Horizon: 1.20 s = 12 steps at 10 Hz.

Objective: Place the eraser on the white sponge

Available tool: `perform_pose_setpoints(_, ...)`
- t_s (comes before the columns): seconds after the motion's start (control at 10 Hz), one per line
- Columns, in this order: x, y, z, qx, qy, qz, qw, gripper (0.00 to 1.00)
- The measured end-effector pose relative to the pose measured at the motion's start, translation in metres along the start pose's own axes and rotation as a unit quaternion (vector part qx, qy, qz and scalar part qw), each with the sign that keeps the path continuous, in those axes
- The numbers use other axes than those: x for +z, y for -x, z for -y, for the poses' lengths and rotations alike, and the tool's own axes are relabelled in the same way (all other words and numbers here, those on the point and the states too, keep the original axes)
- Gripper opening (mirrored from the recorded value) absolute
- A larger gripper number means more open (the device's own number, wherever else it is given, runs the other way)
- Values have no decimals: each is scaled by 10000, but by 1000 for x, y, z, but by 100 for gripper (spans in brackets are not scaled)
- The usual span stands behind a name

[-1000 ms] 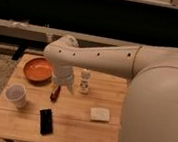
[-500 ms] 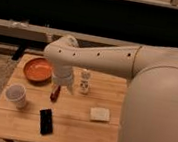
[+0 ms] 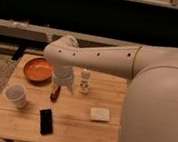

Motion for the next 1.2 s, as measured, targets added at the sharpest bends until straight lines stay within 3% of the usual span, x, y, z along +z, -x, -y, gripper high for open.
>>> perform_pose_setpoints(0.9,0,0,0,-9,0,12,10000,65)
perform_pose_setpoints(1.2,7,-20,-17,-169,420,-23,9990,65)
